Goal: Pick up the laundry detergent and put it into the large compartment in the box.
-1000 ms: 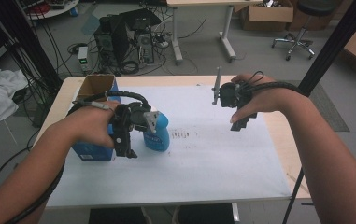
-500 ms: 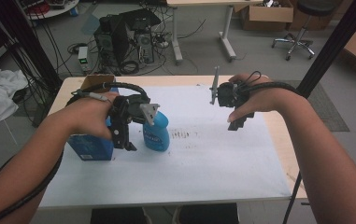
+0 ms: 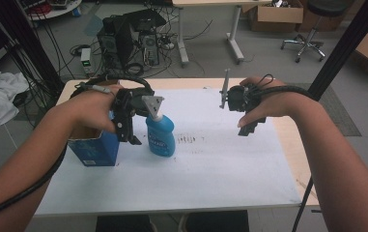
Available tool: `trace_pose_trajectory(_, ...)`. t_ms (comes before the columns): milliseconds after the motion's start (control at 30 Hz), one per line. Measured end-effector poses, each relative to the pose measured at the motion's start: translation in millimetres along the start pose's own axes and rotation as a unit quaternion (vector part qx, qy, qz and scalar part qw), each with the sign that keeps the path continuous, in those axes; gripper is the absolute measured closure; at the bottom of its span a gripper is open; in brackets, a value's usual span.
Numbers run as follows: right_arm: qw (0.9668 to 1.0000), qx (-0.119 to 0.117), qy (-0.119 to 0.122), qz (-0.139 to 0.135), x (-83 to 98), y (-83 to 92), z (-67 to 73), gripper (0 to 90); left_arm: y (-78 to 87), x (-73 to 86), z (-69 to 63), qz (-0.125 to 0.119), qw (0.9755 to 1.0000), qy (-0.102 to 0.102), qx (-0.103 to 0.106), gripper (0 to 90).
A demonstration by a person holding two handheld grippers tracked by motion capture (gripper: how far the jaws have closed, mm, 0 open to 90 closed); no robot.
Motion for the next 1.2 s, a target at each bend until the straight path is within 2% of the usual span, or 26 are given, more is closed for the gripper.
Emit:
trace_pose_trajectory(300,0.9999,0.000,-0.010,-0.004,9.4,-2.2,-1.7,15.9,-6.7,4.0,17.0,0.006,1.0000,-0.008,0.000,0.1)
trace_pose_trajectory(600,0.9999,0.000,-0.012,-0.006,11.7,-3.5,-2.9,15.8,-15.3,4.5,25.9,0.009,0.9997,-0.021,0.002,0.1)
trace_pose_trajectory(933,0.9999,0.000,-0.010,-0.006,10.9,-6.1,-2.8,15.9,-22.4,7.6,38.3,0.011,0.9998,-0.018,0.003,0.1)
trace_pose_trajectory(967,0.9999,-0.001,-0.010,-0.006,11.2,-7.2,-2.9,15.9,-24.2,7.2,41.0,0.010,0.9996,-0.027,0.001,0.1)
trace_pose_trajectory(1000,0.9999,-0.001,-0.010,-0.006,11.2,-7.2,-2.9,15.9,-24.2,7.2,41.0,0.010,0.9996,-0.027,0.001,0.1)
trace_pose_trajectory(1033,0.9999,-0.002,-0.011,-0.004,11.8,-8.1,-3.2,15.9,-25.7,6.9,40.1,0.008,0.9997,-0.021,0.005,0.1)
trace_pose_trajectory(1200,0.9999,0.000,-0.012,-0.004,11.7,-9.7,-4.4,15.9,-33.4,5.5,43.8,0.003,0.9997,-0.022,0.014,0.1)
Point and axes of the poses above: each handheld gripper's, and its own axes: y roughly backward along the jaws, x roughly out of its underside, z roughly to its left, the point moved 10 cm from there along -y, roughly forward along the jaws, and after that the axes turned 15 degrees about -y, right-handed, at the moved point
